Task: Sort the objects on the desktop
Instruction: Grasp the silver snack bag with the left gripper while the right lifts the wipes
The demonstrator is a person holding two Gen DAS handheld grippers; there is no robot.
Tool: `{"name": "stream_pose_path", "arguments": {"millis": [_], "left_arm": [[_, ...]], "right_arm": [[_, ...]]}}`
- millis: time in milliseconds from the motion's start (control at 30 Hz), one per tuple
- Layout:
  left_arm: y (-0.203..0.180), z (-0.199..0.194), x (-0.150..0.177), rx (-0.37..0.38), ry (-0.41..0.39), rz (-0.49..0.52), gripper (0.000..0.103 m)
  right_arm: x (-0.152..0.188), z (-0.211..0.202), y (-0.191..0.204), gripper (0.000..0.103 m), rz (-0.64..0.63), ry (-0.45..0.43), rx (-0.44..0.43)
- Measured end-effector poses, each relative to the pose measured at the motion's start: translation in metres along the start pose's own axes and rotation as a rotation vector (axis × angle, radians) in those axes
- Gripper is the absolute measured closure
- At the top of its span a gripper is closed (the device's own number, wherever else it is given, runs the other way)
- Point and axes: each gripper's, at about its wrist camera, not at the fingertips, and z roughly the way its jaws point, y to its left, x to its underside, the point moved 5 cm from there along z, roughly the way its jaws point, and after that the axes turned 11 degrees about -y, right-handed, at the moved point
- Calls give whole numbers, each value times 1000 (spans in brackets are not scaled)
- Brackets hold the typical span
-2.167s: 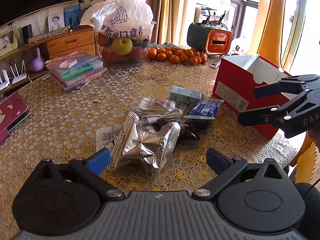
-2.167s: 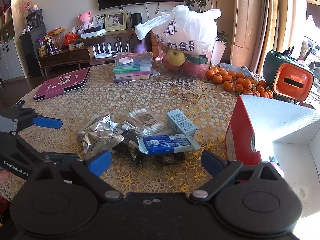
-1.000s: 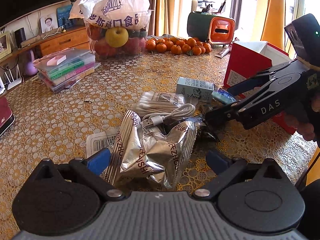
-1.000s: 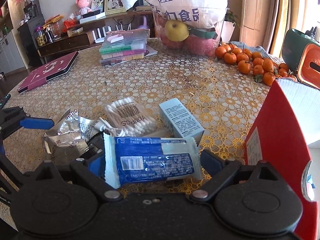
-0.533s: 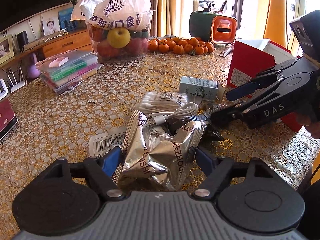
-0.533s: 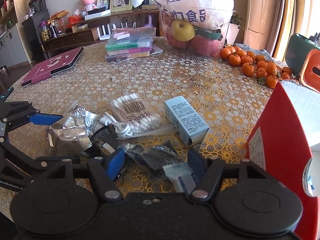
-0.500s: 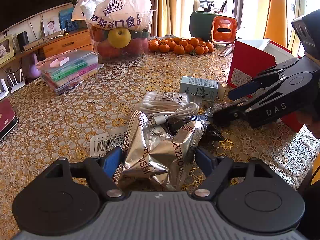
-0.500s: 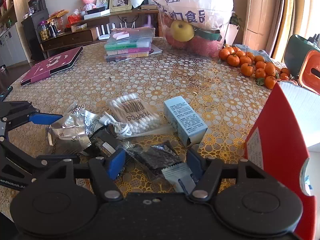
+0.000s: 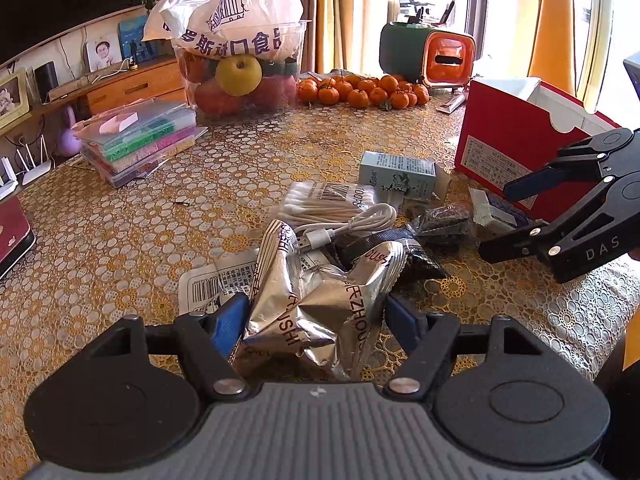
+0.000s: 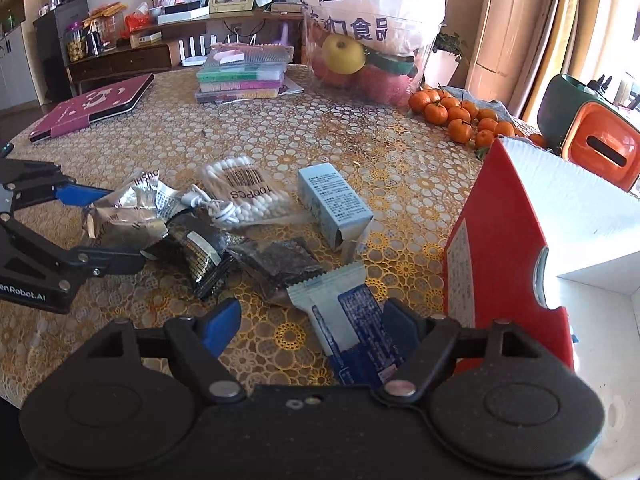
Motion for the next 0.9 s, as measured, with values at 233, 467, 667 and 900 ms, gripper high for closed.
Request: {"name": "stream_pose_path", "arguments": {"millis": [233,467,667,900], "left_arm": [[-1,0,0,1,-3,2,36],[0,0,-1,-10,5,1,41],[1,-2,-3,-21,22,-18,46],[-3,-9,-3,-29,33,-32,50]], "right_arm": [[5,12,-2,36,-43,37,24],[4,6,-8,61,-21,39,36],[4,-3,-9,77,-10,27,58],[-1,-18,-13,85,18,0,68]]}}
